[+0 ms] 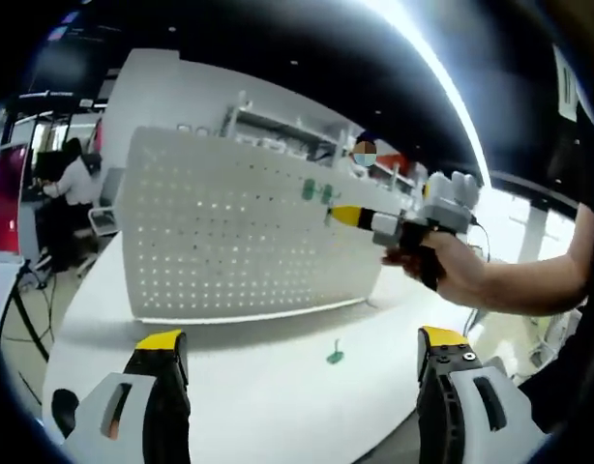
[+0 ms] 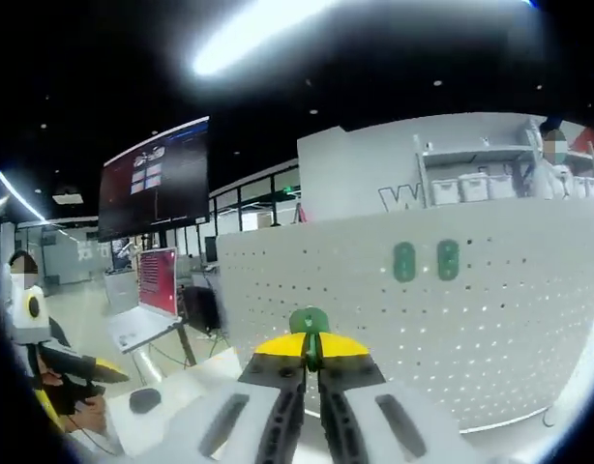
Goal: Insert the hook assembly into the mounting plate slot until the hook locks in place.
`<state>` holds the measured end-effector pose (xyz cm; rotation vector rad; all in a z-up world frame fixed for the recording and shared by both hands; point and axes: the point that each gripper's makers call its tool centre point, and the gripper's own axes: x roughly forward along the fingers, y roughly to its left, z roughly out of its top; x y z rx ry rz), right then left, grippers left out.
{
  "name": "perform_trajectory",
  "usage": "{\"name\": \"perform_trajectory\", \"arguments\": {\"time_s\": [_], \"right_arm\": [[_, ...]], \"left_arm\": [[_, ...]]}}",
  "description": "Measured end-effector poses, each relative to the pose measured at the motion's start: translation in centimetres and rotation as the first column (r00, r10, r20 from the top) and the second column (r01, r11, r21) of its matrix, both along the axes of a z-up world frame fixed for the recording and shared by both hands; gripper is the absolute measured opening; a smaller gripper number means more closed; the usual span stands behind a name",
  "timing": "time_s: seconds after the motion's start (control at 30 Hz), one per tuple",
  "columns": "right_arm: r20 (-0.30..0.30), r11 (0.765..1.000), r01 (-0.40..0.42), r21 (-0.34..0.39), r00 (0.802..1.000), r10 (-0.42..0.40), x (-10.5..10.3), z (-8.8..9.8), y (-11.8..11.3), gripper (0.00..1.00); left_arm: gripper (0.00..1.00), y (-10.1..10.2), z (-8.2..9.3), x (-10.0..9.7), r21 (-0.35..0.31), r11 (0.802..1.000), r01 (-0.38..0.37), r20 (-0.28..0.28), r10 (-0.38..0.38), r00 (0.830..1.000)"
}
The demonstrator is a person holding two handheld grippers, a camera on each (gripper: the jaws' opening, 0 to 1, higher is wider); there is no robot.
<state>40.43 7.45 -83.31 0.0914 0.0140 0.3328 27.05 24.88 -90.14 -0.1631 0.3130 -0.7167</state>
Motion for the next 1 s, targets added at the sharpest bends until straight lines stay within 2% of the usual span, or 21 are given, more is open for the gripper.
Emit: {"name": "perform_trajectory", "arguments": {"time_s": [0.2, 0.47, 0.7, 1.0], "right_arm": [[0.029, 0.993, 0.117, 0.019, 0.993, -0.118, 2.2, 1.0, -4.3, 0.0], [0.038, 0.977, 0.211, 0.03, 0.977, -0.212, 3.6, 1.2, -8.2, 0.0], [0.051, 0.958, 0.281, 0.054, 0.958, -0.283, 4.7, 1.7, -11.1, 0.0], [0.075, 0.943, 0.328, 0.056, 0.94, -0.332, 6.0, 2.8, -13.3, 0.0]], "left_arm": [[1.0, 0.1, 0.0, 0.1, -0.002, 1.0, -0.001, 0.001, 0.001, 1.0], [0.99, -0.1, -0.7, 0.4, 0.015, 1.0, 0.005, -0.019, -0.005, 1.0], [0.99, -0.4, -1.1, 0.5, 0.016, 1.0, 0.014, -0.031, -0.014, 0.999], [0.99, -0.3, -1.4, 0.7, 0.02, 1.0, 0.014, -0.041, -0.013, 0.999]]}}
